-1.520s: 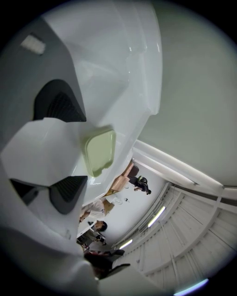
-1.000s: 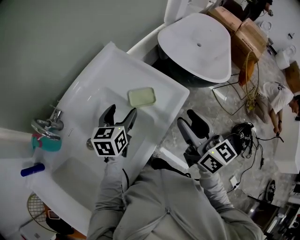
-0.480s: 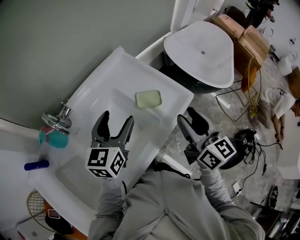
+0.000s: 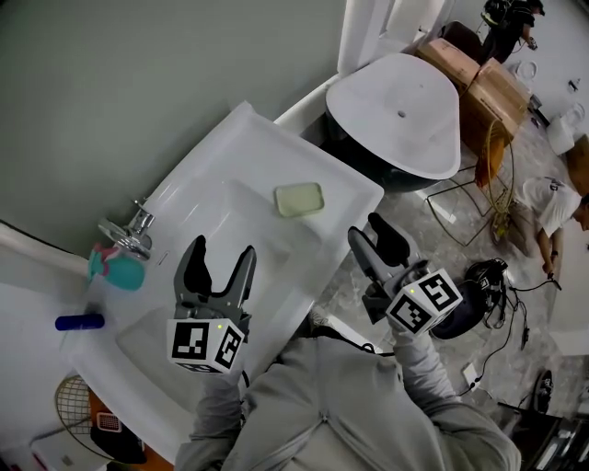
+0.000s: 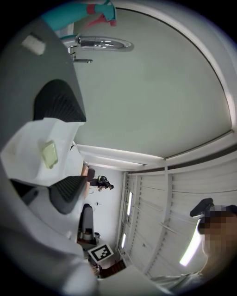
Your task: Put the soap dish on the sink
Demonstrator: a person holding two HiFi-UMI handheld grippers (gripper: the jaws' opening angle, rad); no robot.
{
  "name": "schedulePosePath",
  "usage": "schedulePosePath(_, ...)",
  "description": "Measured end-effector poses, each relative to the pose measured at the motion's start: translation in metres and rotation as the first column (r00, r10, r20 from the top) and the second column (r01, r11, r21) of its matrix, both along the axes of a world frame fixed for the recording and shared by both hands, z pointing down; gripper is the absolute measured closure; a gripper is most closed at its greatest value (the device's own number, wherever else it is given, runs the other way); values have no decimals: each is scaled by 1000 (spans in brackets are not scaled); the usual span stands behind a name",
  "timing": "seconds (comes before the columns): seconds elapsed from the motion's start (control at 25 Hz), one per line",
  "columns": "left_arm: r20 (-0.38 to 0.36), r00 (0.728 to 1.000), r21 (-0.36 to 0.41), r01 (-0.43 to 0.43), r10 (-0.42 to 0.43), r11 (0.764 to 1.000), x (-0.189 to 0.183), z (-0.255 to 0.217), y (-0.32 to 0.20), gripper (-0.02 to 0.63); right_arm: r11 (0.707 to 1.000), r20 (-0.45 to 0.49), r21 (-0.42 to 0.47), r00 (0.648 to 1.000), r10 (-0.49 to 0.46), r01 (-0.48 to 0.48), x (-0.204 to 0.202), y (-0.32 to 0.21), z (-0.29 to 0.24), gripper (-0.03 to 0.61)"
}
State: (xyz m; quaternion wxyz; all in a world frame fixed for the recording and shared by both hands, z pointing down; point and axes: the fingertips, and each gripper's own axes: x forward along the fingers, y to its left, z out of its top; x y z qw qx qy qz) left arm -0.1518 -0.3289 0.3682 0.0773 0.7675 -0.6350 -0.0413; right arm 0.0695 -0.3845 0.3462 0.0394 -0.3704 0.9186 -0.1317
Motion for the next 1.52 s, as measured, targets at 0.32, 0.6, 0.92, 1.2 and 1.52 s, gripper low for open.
schedulePosePath(0.32, -2, 1000, 39, 12, -12, 999, -9, -13, 21, 221, 1000, -8, 6, 1000, 2, -2, -8, 14, -3, 391)
schedulePosePath(0.6, -15, 1000, 49, -7, 7, 999, -10, -13, 28, 222, 1000, -25, 10, 1000, 8, -7, -12, 26, -3, 391)
schedulePosePath(0.92, -20, 999, 47, -33, 34, 998, -6, -10, 26, 221, 999, -72, 43, 997, 8, -5, -16, 32, -5, 391)
schedulePosePath(1.2, -13, 999, 40, -47, 48, 998, -3, -8, 24, 221, 999, -80, 44, 996, 25, -22, -14, 32, -4, 391)
schedulePosePath(1.52, -5, 999, 38, -53, 53, 998, 0, -9, 24, 221, 998, -70, 47, 997, 34, -31, -10, 33, -4, 391)
